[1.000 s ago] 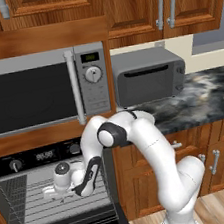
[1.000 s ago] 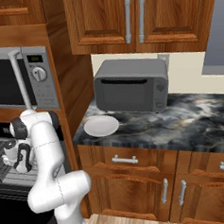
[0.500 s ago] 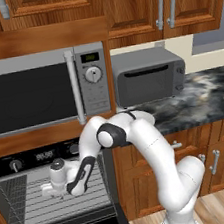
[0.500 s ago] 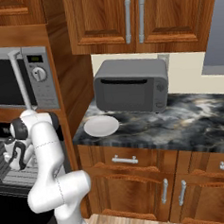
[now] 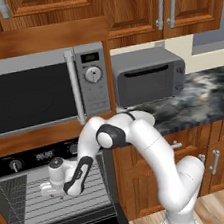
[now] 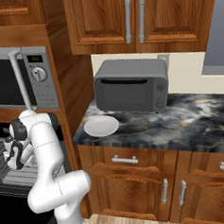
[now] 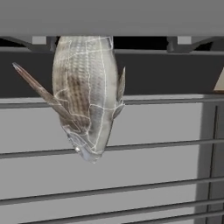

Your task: Take the fish from the oven and place it on the plate on the counter.

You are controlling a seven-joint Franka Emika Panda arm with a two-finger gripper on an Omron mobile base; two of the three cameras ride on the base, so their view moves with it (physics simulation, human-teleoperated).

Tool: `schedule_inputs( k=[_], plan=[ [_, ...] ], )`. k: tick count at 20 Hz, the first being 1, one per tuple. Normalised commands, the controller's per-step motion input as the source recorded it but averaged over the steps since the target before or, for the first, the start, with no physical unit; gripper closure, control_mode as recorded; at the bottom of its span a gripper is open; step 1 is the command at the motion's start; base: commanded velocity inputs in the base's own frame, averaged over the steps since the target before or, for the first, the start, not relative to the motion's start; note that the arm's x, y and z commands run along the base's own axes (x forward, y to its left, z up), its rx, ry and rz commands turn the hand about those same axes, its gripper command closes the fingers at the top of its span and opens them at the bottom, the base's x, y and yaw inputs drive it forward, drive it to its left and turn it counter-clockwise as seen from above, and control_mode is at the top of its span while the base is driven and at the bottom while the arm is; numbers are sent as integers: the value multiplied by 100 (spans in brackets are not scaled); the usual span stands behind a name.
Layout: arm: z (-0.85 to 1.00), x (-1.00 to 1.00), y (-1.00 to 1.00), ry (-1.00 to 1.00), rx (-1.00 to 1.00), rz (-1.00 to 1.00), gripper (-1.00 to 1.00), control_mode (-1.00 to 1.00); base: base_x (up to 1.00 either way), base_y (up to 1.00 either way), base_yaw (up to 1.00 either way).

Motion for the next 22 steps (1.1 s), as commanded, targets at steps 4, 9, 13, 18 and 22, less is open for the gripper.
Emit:
schedule_inputs(
  k=[4, 9, 13, 18, 22],
  plan=[
    [-51, 0, 0, 0, -2, 0, -100, -100, 0, 0, 0],
    [-53, -1, 2, 1, -4, 0, -100, -100, 0, 0, 0],
    [-46, -18, 13, 4, 0, 0, 100, -100, 0, 0, 0],
    [-49, -20, 9, 6, 0, 0, 100, -100, 0, 0, 0],
    [-30, -15, 5, 3, 0, 0, 100, -100, 0, 0, 0]
  ],
)
